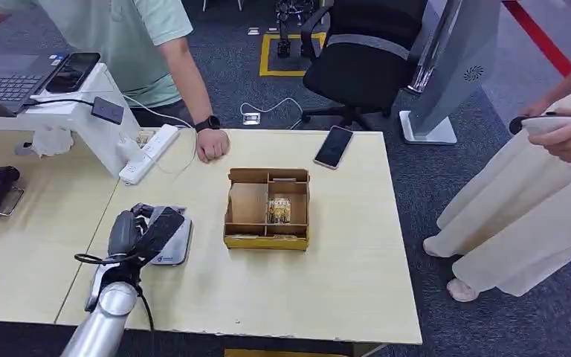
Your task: Pass the card to the sensor for recognition and then transmit it.
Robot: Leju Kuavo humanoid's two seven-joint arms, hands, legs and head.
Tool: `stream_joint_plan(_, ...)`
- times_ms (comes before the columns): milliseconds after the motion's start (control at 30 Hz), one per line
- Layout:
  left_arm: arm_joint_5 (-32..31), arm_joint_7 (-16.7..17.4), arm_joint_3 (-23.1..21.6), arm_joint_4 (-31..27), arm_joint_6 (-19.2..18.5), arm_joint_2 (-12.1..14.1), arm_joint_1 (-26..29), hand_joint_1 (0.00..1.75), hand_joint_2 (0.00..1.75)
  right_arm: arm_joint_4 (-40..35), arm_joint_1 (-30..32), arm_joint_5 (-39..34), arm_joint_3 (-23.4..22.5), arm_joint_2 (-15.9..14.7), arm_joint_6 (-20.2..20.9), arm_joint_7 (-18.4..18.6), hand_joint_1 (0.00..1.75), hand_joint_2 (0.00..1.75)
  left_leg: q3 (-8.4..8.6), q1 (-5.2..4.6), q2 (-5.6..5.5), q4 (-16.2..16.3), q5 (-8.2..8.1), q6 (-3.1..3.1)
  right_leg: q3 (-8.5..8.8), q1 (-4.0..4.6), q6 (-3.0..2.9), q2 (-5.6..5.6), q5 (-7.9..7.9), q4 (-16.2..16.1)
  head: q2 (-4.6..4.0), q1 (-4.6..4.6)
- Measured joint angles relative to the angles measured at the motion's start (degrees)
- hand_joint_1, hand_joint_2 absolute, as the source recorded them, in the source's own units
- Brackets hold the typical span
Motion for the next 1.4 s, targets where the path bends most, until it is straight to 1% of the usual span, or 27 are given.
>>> stream_joint_plan(100, -0.4, 0.5, 0.0, 0.4, -1.0, 0.7, 0.2, 1.75, 1.75, -0.1, 0.1, 0.0, -0.3, 0.1, 0.0, 0.0, 0.00, 1.75, -0.01, 0.00, 0.00, 0.0, 0.00, 0.00, -0.01, 0.00, 0.00, 0.00, 0.00, 0.0, 0.00, 0.00)
stream_joint_plan(200, -1.6, 2.1, 0.0, 0.8, -1.9, 1.1, 0.2, 1.75, 1.75, -0.2, 0.0, 0.0, -0.5, 0.1, 0.0, 0.0, 0.00, 1.75, -0.01, 0.00, 0.00, 0.0, 0.00, 0.00, -0.01, 0.00, 0.00, 0.00, 0.00, 0.0, 0.00, 0.00)
stream_joint_plan(267, -2.3, 3.0, 0.0, 1.1, -2.9, 1.4, 0.1, 1.75, 1.75, -0.3, 0.1, 0.0, -0.7, 0.2, 0.0, 0.0, 0.00, 1.75, -0.01, 0.00, 0.00, 0.0, 0.00, 0.00, -0.01, 0.00, 0.00, 0.01, 0.00, 0.0, 0.00, 0.00)
stream_joint_plan(367, -3.5, 4.6, -0.2, 1.5, -5.5, 2.2, -0.3, 1.75, 1.75, -0.3, 0.0, 0.4, -0.9, 0.2, 0.1, 0.0, 0.00, 1.75, 0.00, -0.01, 0.00, 0.0, 0.00, 0.00, 0.00, 0.00, 0.00, 0.00, 0.00, 0.0, 0.00, 0.00)
stream_joint_plan(467, -5.5, 6.0, -0.7, 2.2, -6.5, 3.0, -0.8, 1.75, 1.75, -0.4, 0.0, 0.8, -1.1, 0.2, 0.1, 0.0, 0.00, 1.75, 0.00, -0.01, 0.00, 0.0, 0.00, 0.00, 0.00, 0.00, 0.00, 0.00, 0.00, 0.0, 0.00, 0.00)
stream_joint_plan(567, -7.3, 7.2, -1.3, 3.0, -6.6, 3.4, -1.3, 1.75, 1.75, -0.4, 0.0, 0.9, -1.4, 0.2, 0.4, 0.0, 0.00, 1.75, 0.02, -0.01, 0.00, 0.0, 0.00, 0.00, 0.00, 0.00, 0.00, 0.00, 0.00, 0.0, 0.00, 0.00)
stream_joint_plan(800, -13.3, 11.2, -3.0, 5.6, -6.9, 3.9, -3.1, 1.75, 1.75, -0.4, 0.0, 1.0, -1.9, 0.3, 0.7, 0.1, 0.00, 1.75, 0.02, -0.01, 0.00, 0.0, 0.00, 0.00, 0.00, 0.00, 0.00, 0.00, 0.00, 0.0, 0.00, 0.02)
stream_joint_plan(933, -17.8, 13.0, -4.2, 7.8, -6.1, 3.8, -4.4, 1.75, 1.75, -0.5, 0.0, 1.0, -2.0, 0.4, 0.8, 0.1, 0.00, 1.75, 0.02, -0.01, 0.00, 0.0, 0.00, 0.00, 0.01, 0.00, 0.00, -0.01, 0.00, 0.0, 0.00, 0.00)
stream_joint_plan(1033, -18.7, 13.3, -5.0, 9.0, -5.5, 3.8, -5.1, 1.75, 1.75, -0.5, 0.0, 1.0, -2.2, 0.5, 0.8, 0.1, 0.00, 1.75, 0.03, -0.01, 0.00, 0.0, 0.00, 0.00, 0.02, 0.00, 0.00, -0.01, 0.01, 0.0, 0.00, 0.00)
stream_joint_plan(1200, -22.0, 14.1, -5.8, 10.5, -4.4, 3.1, -5.9, 1.75, 1.75, -0.5, 0.0, 1.7, -2.3, 0.5, 0.8, 0.3, 0.00, 1.75, 0.04, -0.01, 0.00, 0.0, 0.01, 0.00, 0.02, 0.00, 0.00, -0.01, 0.01, 0.0, 0.00, 0.00)
stream_joint_plan(1400, -22.6, 14.1, -6.4, 11.4, -4.1, 2.4, -6.4, 1.75, 1.75, -0.5, 0.0, 1.9, -2.4, 0.5, 0.8, 0.6, 0.00, 1.75, 0.04, -0.01, 0.00, 0.0, 0.01, -0.01, 0.03, 0.00, 0.00, 0.00, 0.01, 0.0, 0.00, 0.00)
